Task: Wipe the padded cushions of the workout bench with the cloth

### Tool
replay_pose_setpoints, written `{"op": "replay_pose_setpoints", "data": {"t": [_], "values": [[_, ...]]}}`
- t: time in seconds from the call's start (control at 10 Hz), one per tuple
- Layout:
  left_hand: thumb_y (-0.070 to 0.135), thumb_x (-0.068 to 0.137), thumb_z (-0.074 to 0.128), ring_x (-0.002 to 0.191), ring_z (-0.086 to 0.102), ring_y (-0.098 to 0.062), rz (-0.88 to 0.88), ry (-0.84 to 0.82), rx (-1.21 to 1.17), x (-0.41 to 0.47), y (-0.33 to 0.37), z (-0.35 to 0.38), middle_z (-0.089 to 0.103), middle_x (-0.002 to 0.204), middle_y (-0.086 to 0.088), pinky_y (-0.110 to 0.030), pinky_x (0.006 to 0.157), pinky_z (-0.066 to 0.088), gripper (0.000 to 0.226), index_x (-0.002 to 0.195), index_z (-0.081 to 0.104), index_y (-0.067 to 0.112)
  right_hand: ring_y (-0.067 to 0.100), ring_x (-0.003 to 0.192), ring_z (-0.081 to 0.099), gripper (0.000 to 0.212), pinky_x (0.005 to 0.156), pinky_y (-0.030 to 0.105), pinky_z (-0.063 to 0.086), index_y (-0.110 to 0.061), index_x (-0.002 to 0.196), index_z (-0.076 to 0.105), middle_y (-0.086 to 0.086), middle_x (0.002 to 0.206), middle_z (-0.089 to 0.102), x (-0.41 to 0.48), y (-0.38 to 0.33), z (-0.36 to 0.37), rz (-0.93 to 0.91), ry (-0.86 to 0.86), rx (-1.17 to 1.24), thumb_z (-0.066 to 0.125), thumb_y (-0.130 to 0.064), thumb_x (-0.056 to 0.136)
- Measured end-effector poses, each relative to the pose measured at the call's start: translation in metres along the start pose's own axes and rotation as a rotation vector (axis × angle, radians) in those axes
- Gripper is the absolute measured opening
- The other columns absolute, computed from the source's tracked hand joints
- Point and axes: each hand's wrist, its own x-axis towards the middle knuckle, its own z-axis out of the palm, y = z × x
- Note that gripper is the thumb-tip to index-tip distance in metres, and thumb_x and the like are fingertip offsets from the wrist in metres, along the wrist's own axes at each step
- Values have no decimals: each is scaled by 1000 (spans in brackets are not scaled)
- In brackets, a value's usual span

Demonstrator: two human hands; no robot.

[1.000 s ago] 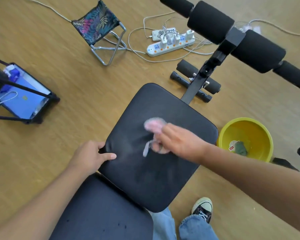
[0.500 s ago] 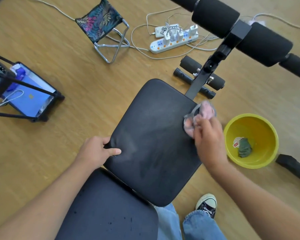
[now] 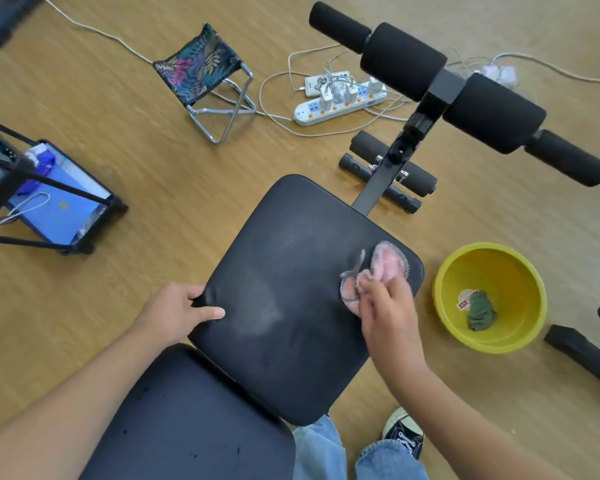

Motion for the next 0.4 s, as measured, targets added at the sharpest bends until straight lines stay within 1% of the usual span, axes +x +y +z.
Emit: {"op": "replay_pose_setpoints", "data": {"t": [0.1, 0.2, 0.3, 0.4], "values": [[30, 78, 84, 101, 69, -7, -23, 18, -16, -6, 6, 0, 76, 93, 24, -30, 92, 53, 29, 106, 77, 35, 0, 77, 53, 29, 68, 13, 44, -20, 103, 67, -11, 88, 52, -50, 8, -1, -235, -272, 60, 48, -41, 105], [18, 80, 82, 91, 64, 6, -52, 36, -150, -17, 12, 5, 70, 71, 36, -15, 75, 46, 32, 101, 69, 39, 18, 71, 44, 8, 63, 22, 35, -12, 96, 68, -1, 86, 40, -80, 34, -25, -292, -406, -40, 66, -10, 89], [9, 79, 81, 92, 68, -11, -200, 110, -298, -28, 26, 12, 76, 95, 13, -26, 82, 50, 43, 118, 72, 25, 10, 69, 41, 10, 64, 9, 27, -13, 78, 70, -6, 86, 39, -111, 60, -57, -114, -349, 11, 64, -17, 84], [10, 82, 72, 107, 63, -28, -335, 393, -317, -55, 57, 25, 63, 136, -8, -37, 86, 50, 61, 141, 57, 21, 11, 62, 34, 12, 55, 13, 36, -26, 67, 69, -5, 71, 38, -141, 96, -97, 248, -168, -21, 68, -18, 76]]}}
